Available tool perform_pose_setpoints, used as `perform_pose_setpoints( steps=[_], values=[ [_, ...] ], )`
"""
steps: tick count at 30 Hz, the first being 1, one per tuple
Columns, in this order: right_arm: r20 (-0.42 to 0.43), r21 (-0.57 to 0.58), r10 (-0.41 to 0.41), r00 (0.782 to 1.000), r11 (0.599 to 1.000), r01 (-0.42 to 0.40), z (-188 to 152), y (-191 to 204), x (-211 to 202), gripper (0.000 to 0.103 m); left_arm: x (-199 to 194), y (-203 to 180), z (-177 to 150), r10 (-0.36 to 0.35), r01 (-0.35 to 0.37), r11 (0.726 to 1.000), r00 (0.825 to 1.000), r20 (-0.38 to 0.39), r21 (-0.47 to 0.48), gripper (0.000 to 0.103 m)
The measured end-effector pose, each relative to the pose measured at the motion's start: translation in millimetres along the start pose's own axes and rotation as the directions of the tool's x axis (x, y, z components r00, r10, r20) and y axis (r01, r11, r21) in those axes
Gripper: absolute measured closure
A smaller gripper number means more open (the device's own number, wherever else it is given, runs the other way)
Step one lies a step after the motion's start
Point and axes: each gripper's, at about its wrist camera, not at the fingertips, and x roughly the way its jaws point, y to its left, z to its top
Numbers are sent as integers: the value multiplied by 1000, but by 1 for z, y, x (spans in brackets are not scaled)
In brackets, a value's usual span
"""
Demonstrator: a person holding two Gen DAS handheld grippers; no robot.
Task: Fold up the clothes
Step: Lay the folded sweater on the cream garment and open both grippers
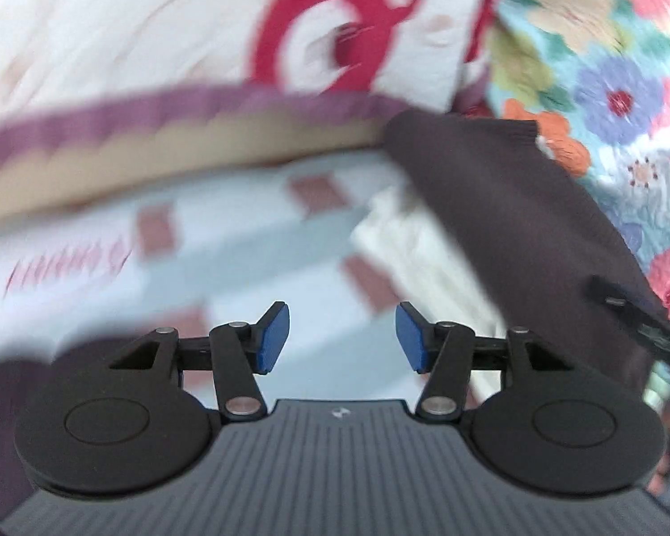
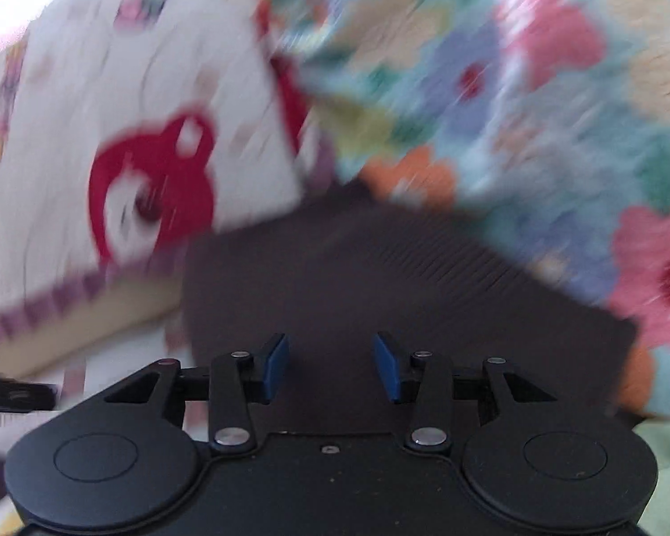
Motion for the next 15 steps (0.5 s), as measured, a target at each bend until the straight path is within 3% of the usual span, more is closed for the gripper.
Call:
perform_pose_setpoints(
  steps=[2, 5, 9, 12, 15],
  values=[
    [-27, -38, -14, 1000, 999, 13, -1, 5, 1, 48, -21, 10, -14, 16, -16, 1000, 1000, 8, -11, 39],
    [-62, -41, -13, 998, 999, 11, -4, 2, 1, 47, -53, 20, -34, 39, -39, 999, 999, 23, -11, 38],
    [-125, -2, -40, 991, 999, 40, -49, 3, -21, 45, -81, 25, -44, 98, -98, 995, 993, 62, -2, 28],
    [-165, -9, -53, 985, 999, 53, -74, 5, -44, 43, -95, 23, -49, 61, -62, 998, 997, 52, 31, 27],
    [-178, -2, -21, 984, 1000, 21, -73, 15, -78, 44, -104, 18, -59, 31, -34, 998, 998, 54, 48, 18]
  ],
)
